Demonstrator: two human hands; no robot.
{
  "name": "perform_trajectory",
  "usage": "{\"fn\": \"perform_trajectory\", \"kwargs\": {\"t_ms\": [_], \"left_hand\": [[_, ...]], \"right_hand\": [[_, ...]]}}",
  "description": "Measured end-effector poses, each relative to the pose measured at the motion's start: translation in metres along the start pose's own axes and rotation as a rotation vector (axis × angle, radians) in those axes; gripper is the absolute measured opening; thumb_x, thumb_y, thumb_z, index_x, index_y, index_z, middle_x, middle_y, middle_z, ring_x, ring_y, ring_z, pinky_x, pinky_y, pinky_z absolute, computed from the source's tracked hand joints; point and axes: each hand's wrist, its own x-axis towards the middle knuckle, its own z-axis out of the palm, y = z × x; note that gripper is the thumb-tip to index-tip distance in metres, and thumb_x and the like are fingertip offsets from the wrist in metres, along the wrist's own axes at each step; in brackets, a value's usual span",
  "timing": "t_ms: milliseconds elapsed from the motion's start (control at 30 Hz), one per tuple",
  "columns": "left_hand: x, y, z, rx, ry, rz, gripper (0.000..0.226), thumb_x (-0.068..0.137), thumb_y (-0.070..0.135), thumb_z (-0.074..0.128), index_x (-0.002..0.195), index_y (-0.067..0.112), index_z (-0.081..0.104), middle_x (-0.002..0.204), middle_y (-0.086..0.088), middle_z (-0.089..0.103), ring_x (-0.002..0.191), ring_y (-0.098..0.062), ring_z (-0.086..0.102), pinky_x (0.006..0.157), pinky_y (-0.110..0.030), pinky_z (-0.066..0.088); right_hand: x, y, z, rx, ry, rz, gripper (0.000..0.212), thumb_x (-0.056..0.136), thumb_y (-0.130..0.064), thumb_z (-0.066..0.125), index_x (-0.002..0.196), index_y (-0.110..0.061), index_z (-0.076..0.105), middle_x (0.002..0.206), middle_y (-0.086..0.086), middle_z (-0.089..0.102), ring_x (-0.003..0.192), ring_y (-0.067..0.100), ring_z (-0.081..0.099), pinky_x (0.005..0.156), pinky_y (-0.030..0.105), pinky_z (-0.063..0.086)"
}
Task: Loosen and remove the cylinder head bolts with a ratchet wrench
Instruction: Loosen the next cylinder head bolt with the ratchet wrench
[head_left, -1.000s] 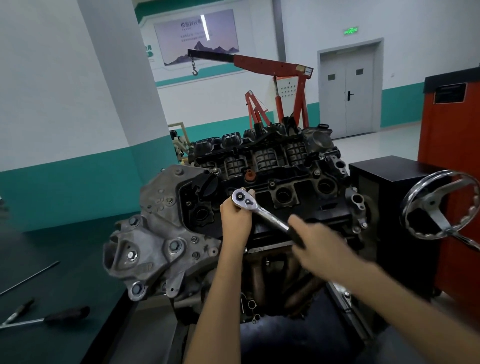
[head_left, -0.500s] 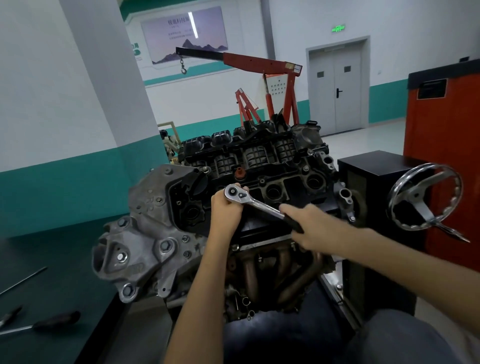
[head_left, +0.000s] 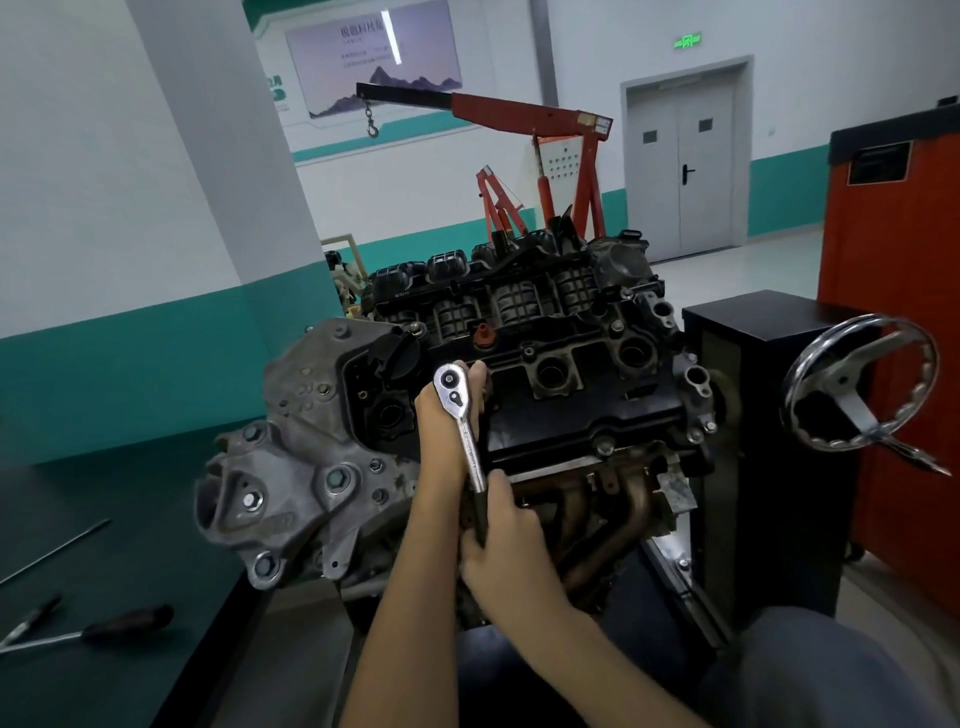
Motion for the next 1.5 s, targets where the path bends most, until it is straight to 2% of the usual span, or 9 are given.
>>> {"fn": "perform_trajectory", "kwargs": {"t_ms": [200,367,467,633,767,1000,1167,1267,1500], "left_hand": [[0.005,0.000,-0.008,0.061,-0.157,0.026,0.052,0.092,0.020,0.061,0.048,0.029,0.035,0.050,0.012,0.032,0.059,-0.013,0.031,0.062,-0.033,0.029],[0.008,0.000,-0.007,0.110,-0.134,0.021,0.048,0.089,0.004,0.057,0.056,0.038,0.063,0.061,0.012,0.057,0.073,-0.009,0.054,0.072,-0.033,0.043],[0.000,-0.002,-0.005,0.081,-0.088,0.016,0.037,0.093,0.011,0.058,0.057,0.023,0.055,0.051,0.017,0.050,0.056,0.004,0.044,0.059,-0.018,0.037],[-0.002,0.001,0.005,0.078,-0.020,0.004,0.048,0.096,0.018,0.058,0.058,0.021,0.028,0.058,0.006,0.029,0.060,-0.011,0.028,0.060,-0.031,0.026],[-0.001,0.001,0.002,0.074,-0.025,-0.009,0.047,0.096,0.020,0.058,0.062,0.017,0.026,0.062,-0.003,0.026,0.061,-0.015,0.025,0.058,-0.030,0.024],[0.000,0.004,-0.004,0.044,-0.120,0.123,0.045,0.092,0.018,0.066,0.056,0.013,0.039,0.053,0.010,0.039,0.054,-0.002,0.039,0.059,-0.016,0.037],[0.008,0.006,-0.008,0.021,-0.225,0.129,0.050,0.093,0.014,0.063,0.049,0.027,0.041,0.051,0.013,0.038,0.052,-0.005,0.037,0.056,-0.019,0.037],[0.004,0.000,-0.011,-0.026,-0.213,0.103,0.045,0.096,0.022,0.058,0.060,0.014,0.033,0.057,0.006,0.033,0.057,-0.009,0.032,0.056,-0.020,0.031],[0.005,0.004,-0.003,-0.011,-0.136,0.026,0.050,0.095,0.017,0.059,0.060,0.023,0.024,0.056,0.009,0.023,0.054,-0.008,0.022,0.051,-0.022,0.023]], "right_hand": [[0.038,0.028,-0.101,-0.444,-0.176,-0.154,0.037,0.083,-0.014,0.056,0.115,-0.022,0.040,0.067,-0.008,0.039,0.063,0.023,0.053,0.057,0.026,0.039],[0.097,0.016,-0.161,-0.988,-0.157,-0.406,0.032,0.089,-0.021,0.054,0.117,-0.023,0.039,0.083,-0.001,0.058,0.076,0.025,0.059,0.059,0.029,0.036],[0.075,0.024,-0.139,-0.912,-0.053,-0.331,0.035,0.087,-0.022,0.054,0.119,-0.022,0.038,0.092,0.005,0.062,0.084,0.030,0.062,0.066,0.034,0.042],[0.009,0.022,-0.051,-0.211,-0.026,-0.049,0.027,0.084,-0.014,0.055,0.096,-0.024,0.034,0.070,0.000,0.051,0.067,0.025,0.058,0.056,0.035,0.046],[0.004,0.009,-0.011,0.007,0.000,0.011,0.025,0.085,-0.007,0.052,0.104,-0.015,0.038,0.073,0.008,0.056,0.069,0.028,0.060,0.062,0.043,0.052],[0.063,0.032,-0.129,-0.569,-0.194,-0.215,0.039,0.084,-0.015,0.058,0.119,-0.023,0.044,0.068,-0.009,0.039,0.069,0.023,0.058,0.058,0.027,0.042],[0.115,0.021,-0.168,-0.924,-0.206,-0.450,0.036,0.087,-0.019,0.056,0.120,-0.026,0.042,0.082,0.000,0.058,0.071,0.022,0.057,0.059,0.029,0.037],[0.085,0.031,-0.142,-0.791,-0.115,-0.361,0.030,0.085,-0.021,0.057,0.110,-0.024,0.042,0.077,-0.001,0.053,0.074,0.026,0.058,0.059,0.029,0.037],[0.013,0.007,-0.034,0.248,-0.217,0.023,0.019,0.082,-0.011,0.061,0.081,-0.020,0.044,0.057,0.001,0.053,0.041,0.008,0.049,0.040,0.022,0.042]]}}
